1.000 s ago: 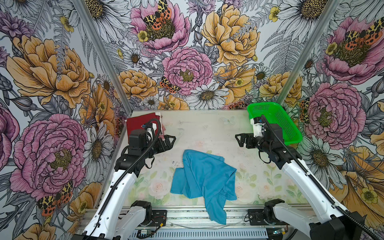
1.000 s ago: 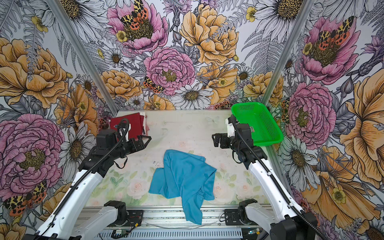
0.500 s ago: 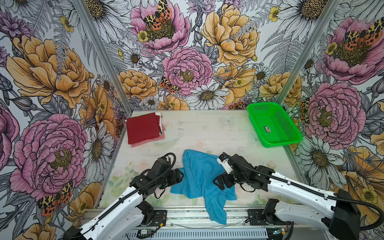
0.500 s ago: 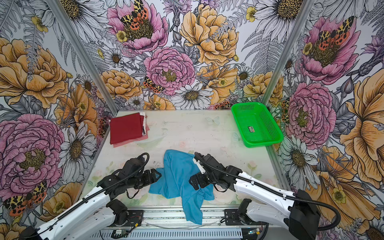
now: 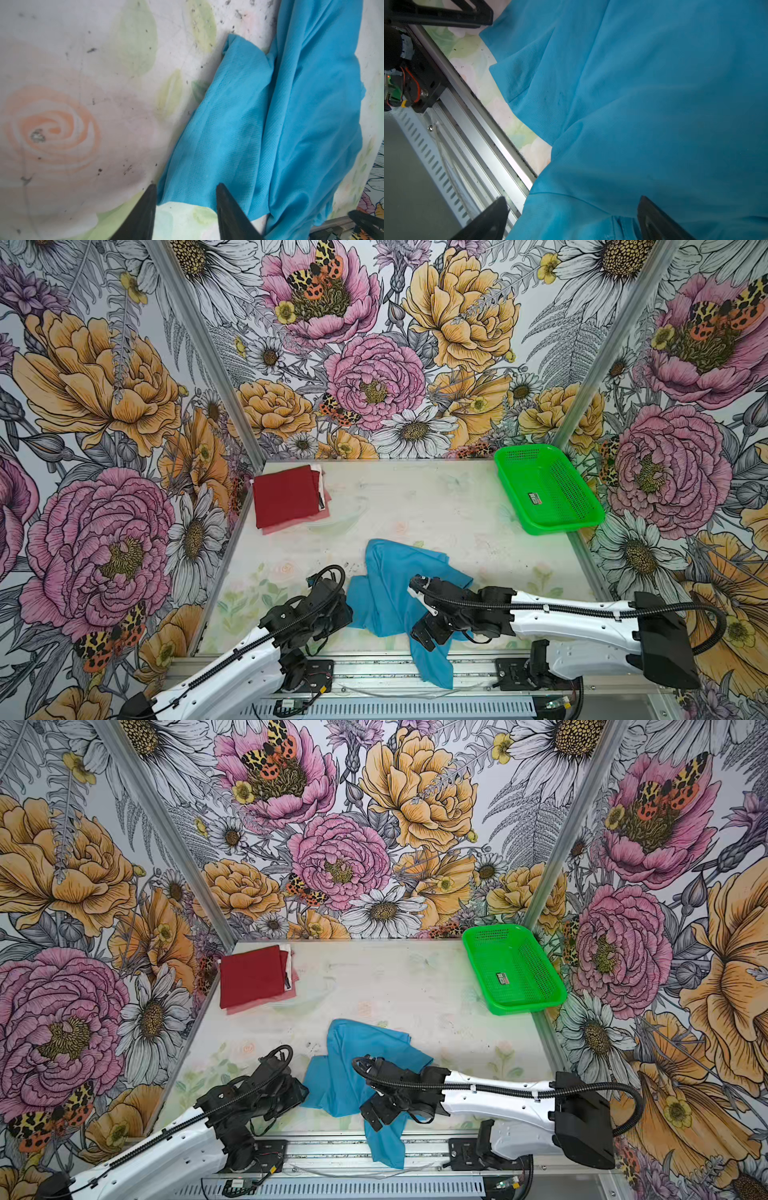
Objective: Fold and stack the t-shirts
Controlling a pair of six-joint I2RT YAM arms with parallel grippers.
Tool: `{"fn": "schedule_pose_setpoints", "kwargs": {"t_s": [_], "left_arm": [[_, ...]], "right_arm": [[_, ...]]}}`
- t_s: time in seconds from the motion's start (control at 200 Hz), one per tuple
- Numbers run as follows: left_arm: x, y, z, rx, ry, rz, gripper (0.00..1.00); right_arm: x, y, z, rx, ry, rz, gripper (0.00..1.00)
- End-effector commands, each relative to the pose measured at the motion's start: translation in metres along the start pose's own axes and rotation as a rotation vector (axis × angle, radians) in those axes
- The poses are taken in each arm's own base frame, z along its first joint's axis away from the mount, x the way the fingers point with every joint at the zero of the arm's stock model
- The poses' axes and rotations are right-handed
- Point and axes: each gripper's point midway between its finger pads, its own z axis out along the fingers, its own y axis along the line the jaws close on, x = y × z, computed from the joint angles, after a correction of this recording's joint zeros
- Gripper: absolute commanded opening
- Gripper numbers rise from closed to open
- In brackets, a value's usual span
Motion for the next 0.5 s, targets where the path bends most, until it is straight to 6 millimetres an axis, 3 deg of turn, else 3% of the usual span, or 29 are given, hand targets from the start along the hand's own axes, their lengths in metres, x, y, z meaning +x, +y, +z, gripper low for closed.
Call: {"fn": "schedule_pose_setpoints", "kwargs": {"t_s": [0.0, 0.165, 0.335, 0.44, 0.495], "left_arm": [[0.009, 0.016, 0.005, -0.055, 0.021, -0.01, 0.44], [0.018, 0.018, 0.008, -0.095, 0.037, 0.036, 0.43], [0.016, 0.008, 0.012, -0.086, 0.033, 0.066, 0.26], [0.013, -0.006, 0.014, -0.052, 0.032, 0.082, 0.0], [0.009, -0.018, 0.01, -0.024, 0.02, 0.113, 0.0]], "right_arm": [[-0.02, -0.003, -0.006, 0.034, -0.069, 0.018, 0.99], [-0.023, -0.019, -0.006, 0.07, -0.083, 0.062, 0.99], [-0.029, -0.034, -0.01, 0.092, -0.104, 0.095, 0.99], [-0.033, -0.038, -0.014, 0.09, -0.119, 0.098, 1.0], [-0.034, -0.04, -0.015, 0.085, -0.121, 0.099, 1.0]]}}
